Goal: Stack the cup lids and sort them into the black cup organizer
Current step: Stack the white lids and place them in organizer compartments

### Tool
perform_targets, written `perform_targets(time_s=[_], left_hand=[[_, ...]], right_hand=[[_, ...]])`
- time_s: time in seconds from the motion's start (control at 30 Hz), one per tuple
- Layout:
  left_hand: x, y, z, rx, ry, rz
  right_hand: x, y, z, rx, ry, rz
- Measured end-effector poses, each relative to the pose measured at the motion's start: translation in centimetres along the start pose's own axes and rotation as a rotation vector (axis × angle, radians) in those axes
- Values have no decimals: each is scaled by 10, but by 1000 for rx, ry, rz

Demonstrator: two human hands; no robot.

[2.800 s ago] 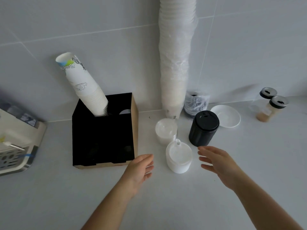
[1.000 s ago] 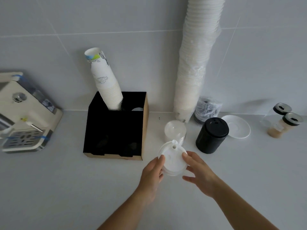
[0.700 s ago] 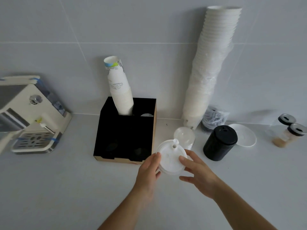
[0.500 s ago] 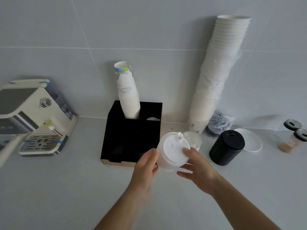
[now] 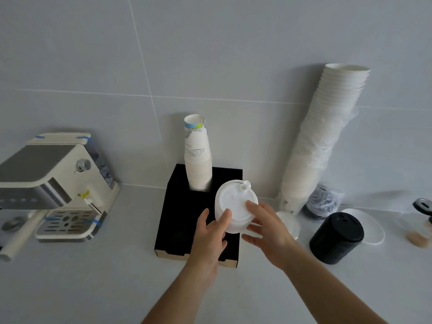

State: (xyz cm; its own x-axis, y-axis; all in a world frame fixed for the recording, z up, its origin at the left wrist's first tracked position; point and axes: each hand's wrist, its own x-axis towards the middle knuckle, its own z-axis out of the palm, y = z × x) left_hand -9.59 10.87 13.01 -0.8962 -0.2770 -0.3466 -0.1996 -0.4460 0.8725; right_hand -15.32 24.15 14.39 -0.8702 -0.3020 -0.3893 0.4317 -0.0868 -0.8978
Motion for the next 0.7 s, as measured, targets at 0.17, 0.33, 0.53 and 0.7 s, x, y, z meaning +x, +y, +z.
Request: perform_targets(time_s=[0.17,0.33,0.53,0.7], left_hand=[[14,4,-3,-79,-17,-35],[30,12,-1,-137,6,-21],[66,32,1,-32,42,-3],[103,50,6,-16,64,-66]], right_hand=[[13,-9,15,3,-2,-17],[31,-18,23,-1,-5,-13],[58,-36,21,-146,-34,48],[91,-81,9,-339,63,-74]])
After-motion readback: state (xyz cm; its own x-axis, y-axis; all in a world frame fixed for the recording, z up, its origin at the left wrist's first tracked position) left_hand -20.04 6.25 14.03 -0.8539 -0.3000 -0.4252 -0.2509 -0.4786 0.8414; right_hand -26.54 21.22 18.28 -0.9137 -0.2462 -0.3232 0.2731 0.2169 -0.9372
